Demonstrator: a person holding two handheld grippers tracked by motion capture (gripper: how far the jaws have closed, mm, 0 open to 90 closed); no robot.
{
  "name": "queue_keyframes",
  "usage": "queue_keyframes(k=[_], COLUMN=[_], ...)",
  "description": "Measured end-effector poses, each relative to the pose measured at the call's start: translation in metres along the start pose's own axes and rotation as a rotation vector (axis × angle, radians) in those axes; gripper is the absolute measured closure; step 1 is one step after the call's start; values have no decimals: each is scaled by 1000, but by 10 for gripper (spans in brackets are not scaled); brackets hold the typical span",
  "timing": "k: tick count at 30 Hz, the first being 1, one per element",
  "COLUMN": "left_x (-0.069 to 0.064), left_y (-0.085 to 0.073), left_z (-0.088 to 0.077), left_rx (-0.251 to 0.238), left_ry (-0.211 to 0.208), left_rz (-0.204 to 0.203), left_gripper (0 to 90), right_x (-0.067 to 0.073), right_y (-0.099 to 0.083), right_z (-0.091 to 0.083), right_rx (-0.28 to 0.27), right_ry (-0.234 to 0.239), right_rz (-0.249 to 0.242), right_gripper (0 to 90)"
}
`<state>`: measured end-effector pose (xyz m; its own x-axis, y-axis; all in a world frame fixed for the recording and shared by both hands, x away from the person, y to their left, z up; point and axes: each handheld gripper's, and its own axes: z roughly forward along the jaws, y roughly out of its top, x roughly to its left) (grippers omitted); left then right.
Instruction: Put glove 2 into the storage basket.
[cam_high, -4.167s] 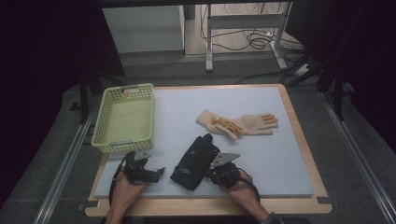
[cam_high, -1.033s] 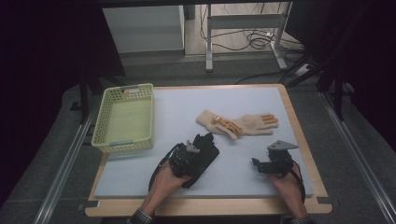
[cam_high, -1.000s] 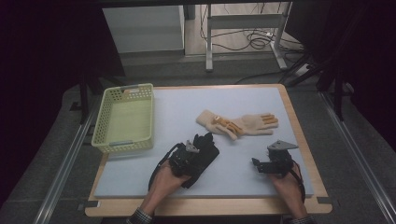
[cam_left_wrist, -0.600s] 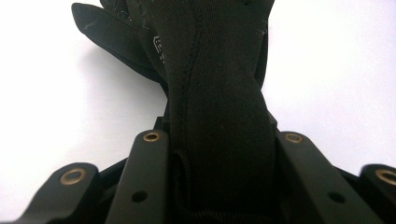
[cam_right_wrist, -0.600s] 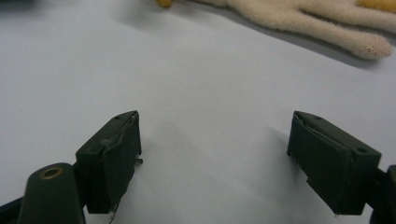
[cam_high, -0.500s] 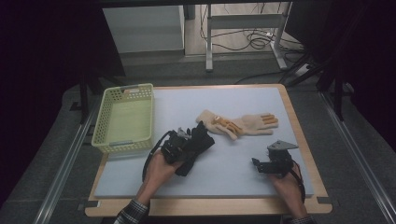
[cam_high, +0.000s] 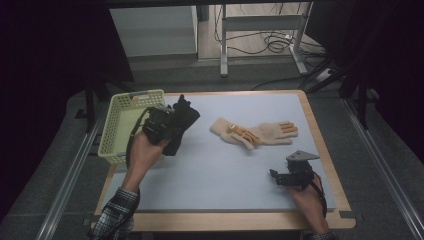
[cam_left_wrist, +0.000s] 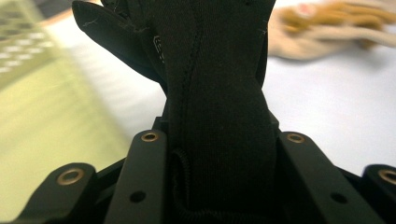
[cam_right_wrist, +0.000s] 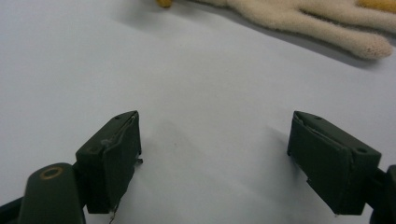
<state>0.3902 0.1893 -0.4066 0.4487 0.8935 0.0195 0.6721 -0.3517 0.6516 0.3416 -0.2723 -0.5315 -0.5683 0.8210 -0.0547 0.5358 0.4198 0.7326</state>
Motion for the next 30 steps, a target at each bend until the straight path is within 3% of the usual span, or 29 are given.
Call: queue_keyframes(k=[1, 2, 3, 4, 5, 8, 14, 17, 23, 30], left_x=[9, 9, 29, 29, 46, 75, 118, 131, 151, 159], left_y=[0, 0, -1, -1, -4, -11, -29, -38, -55, -60], left_z=[-3, -3, -8, -8, -12, -16, -5, 6, 33, 54], left_rx=[0, 0, -2, -2, -4, -6, 34, 69, 135, 192], left_ry=[15, 15, 50, 50, 72, 108, 179, 214, 243, 263], left_rz=[-15, -15, -53, -53, -91, -154, -237, -258, -318, -318], left_gripper=[671, 671, 670, 669, 669, 667, 662, 658, 651, 595], right_x=[0, 0, 0, 0, 0, 0, 0, 0, 0, 0], right_y=[0, 0, 0, 0, 0, 0, 0, 0, 0, 0], right_z=[0, 0, 0, 0, 0, 0, 0, 0, 0, 0], right_rx=[0, 0, 0, 0, 0, 0, 0, 0, -1, -1], right_ry=[0, 0, 0, 0, 0, 1, 0, 0, 1, 1], right_rz=[0, 0, 0, 0, 1, 1, 1, 1, 1, 1], right_gripper=[171, 172, 172, 171, 172, 172, 171, 172, 172, 172])
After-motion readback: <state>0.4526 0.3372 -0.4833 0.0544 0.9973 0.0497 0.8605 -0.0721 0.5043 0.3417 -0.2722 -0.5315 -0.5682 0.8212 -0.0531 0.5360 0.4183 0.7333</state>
